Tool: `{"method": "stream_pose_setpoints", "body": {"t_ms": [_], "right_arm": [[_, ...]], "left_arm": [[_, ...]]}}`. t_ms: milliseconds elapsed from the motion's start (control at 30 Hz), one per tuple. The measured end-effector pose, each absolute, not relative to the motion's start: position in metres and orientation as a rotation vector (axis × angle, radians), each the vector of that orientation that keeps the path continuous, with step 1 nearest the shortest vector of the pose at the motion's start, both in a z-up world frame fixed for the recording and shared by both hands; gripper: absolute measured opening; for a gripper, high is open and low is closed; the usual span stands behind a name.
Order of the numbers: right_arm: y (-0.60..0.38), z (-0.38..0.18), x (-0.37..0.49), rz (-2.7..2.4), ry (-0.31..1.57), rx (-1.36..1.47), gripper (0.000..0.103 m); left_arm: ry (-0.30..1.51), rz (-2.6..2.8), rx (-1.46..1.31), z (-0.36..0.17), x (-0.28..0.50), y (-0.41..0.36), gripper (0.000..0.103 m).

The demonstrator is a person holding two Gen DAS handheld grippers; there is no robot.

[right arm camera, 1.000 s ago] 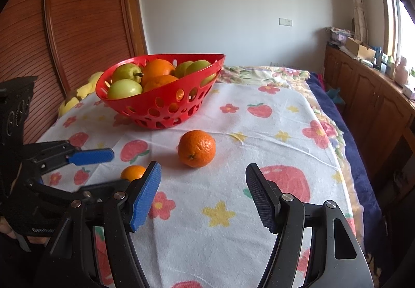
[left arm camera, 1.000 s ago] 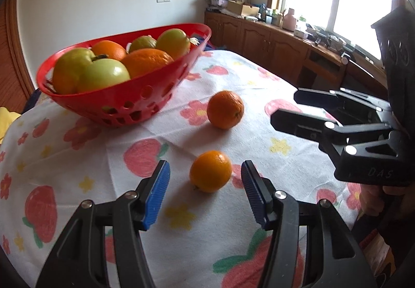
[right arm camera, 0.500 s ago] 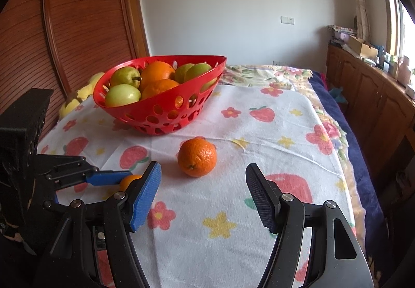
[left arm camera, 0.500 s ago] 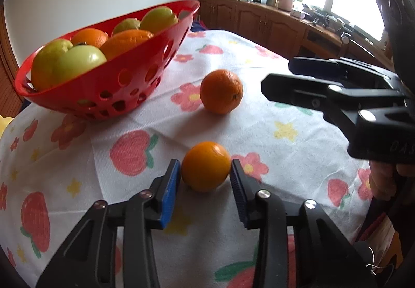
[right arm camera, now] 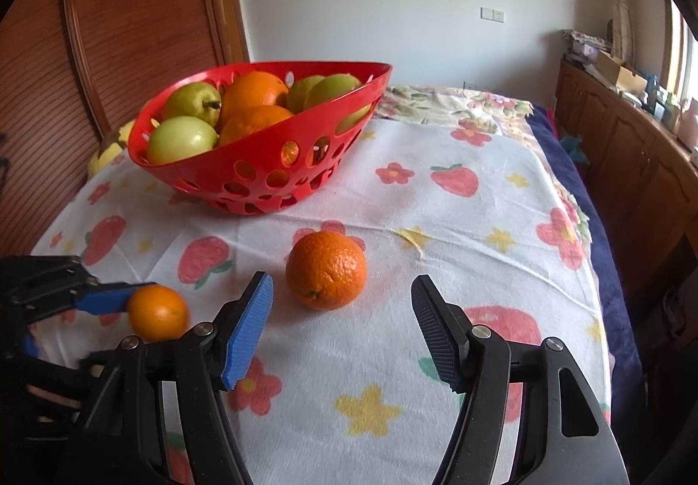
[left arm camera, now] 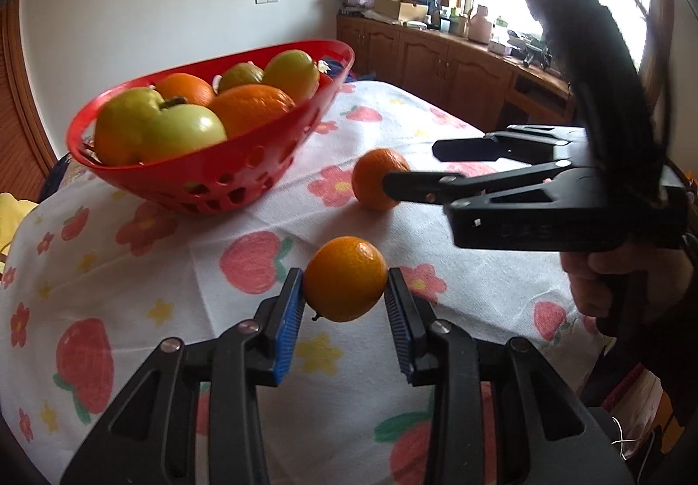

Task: Organize fruits
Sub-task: 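Grasp a tangerine with the left tool while the right tool grasps an orange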

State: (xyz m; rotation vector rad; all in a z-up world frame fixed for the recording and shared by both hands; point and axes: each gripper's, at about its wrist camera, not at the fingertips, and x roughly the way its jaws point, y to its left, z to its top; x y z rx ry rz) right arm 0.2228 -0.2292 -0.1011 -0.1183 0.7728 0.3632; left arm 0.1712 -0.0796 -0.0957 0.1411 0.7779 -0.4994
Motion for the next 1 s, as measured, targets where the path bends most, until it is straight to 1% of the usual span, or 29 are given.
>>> {"method": "stream_pose_setpoints", "body": {"t_ms": [500, 533, 600, 633, 1000], "right_arm": [[-0.21, -0.116, 0.251, 0.375, 0.853, -0.159, 0.057], [-0.209, -0.117, 0.252, 0.365, 0.855, -0.172, 0.054], [-0.208, -0.12, 0.252, 0.366, 0.862, -0.181, 0.052], [-0.208, -0.12, 0.252, 0.377, 0.865, -0.175, 0.047], [-0.21, -0.114, 0.238, 0.384, 0.827, -0.169, 0.046]], "left_arm": [[0.737, -0.455, 0.104, -0.08, 0.17, -0.056, 0.036], [0.736, -0.454, 0.102, -0.081, 0.17, -0.056, 0.036], [0.734, -0.452, 0.1, -0.081, 0.17, -0.054, 0.036], [0.732, -0.45, 0.101, -0.081, 0.17, -0.053, 0.036], [0.704, -0.433, 0.082, -0.069, 0.17, -0.04, 0.036]]}}
